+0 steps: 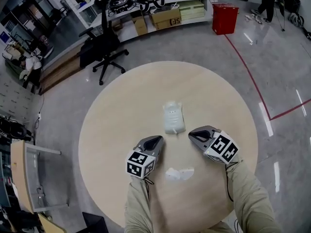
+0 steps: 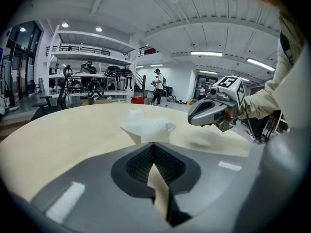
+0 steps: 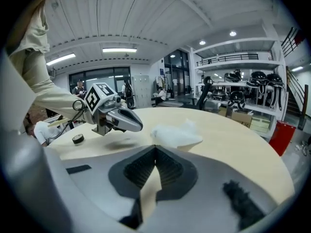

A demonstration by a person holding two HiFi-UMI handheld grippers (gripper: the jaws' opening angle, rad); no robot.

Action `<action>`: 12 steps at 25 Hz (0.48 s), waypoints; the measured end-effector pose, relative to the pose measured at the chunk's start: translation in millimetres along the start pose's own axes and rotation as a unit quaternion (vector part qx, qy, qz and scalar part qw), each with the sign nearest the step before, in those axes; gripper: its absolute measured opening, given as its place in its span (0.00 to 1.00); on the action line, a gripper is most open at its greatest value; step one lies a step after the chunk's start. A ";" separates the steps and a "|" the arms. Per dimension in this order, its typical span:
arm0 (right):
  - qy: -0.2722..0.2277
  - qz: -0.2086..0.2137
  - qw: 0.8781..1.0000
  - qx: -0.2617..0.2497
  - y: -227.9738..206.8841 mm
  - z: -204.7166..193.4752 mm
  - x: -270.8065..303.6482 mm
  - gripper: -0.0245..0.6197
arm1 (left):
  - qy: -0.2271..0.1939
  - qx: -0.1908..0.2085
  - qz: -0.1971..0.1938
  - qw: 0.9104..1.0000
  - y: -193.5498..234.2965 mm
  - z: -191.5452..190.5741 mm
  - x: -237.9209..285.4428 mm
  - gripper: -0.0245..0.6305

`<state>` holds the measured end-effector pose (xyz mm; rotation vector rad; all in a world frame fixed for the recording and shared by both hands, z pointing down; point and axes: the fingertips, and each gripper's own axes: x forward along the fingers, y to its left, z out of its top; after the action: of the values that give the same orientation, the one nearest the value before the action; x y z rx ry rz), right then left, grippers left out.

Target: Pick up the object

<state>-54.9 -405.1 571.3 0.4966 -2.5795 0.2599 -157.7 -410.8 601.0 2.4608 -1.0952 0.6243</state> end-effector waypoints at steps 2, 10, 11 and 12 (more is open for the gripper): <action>0.008 -0.001 1.000 0.000 -7.9 -2.9 7.1 0.04 | 0.003 0.000 -0.001 1.000 6.4 0.8 9.1 0.05; 0.042 0.012 0.999 0.003 -23.2 -21.4 27.4 0.14 | 0.027 0.008 -0.024 0.999 18.5 -9.6 29.4 0.12; 0.043 0.015 0.999 0.007 -25.1 -21.5 29.5 0.19 | 0.029 0.006 -0.032 0.999 18.2 -8.4 31.4 0.17; 0.043 0.017 0.999 0.012 -26.7 -21.1 31.7 0.24 | 0.032 0.004 -0.039 0.999 17.9 -7.6 33.4 0.21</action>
<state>-60.9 -433.2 607.8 0.4417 -2.5056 0.3159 -153.2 -438.2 627.9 2.4596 -0.9703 0.6788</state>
